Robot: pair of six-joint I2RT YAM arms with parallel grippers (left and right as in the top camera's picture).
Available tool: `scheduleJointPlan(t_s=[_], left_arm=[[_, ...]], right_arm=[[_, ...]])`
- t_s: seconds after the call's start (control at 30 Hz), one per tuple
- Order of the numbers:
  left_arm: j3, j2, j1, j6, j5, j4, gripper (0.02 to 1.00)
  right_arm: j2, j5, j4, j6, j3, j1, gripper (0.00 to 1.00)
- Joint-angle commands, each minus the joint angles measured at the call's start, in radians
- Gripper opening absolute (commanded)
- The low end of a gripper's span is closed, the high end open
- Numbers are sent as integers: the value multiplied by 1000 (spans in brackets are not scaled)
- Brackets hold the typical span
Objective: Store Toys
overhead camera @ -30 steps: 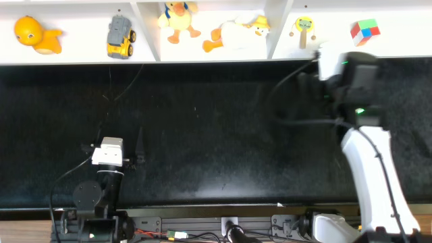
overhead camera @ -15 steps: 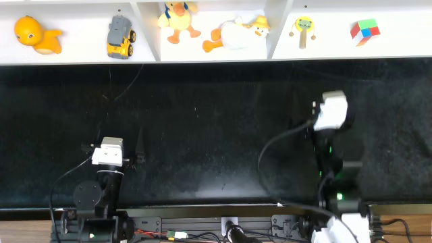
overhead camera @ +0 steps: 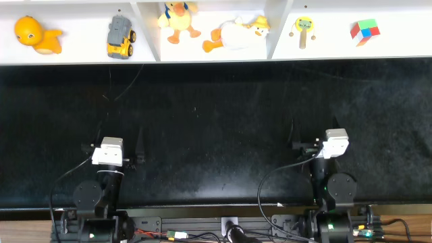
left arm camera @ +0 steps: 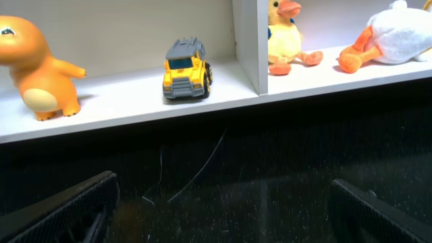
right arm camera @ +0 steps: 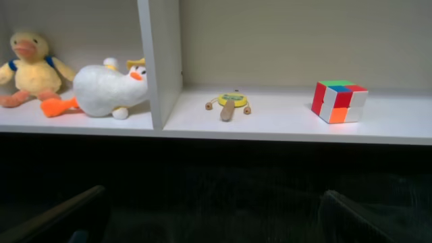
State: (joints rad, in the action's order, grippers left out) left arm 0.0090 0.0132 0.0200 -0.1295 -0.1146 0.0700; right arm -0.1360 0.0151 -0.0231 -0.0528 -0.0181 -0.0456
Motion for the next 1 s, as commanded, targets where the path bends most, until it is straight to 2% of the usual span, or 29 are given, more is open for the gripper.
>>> scheduleJointPlan(t_s=[0.03,1.0], left_arm=[[-1,-10,-3,11,8,6,998],[-1,-10,-3,11,8,6,998]], right_arm=[[132,5,72,24,11,0,996],[132,9,99,24,14,0,996]])
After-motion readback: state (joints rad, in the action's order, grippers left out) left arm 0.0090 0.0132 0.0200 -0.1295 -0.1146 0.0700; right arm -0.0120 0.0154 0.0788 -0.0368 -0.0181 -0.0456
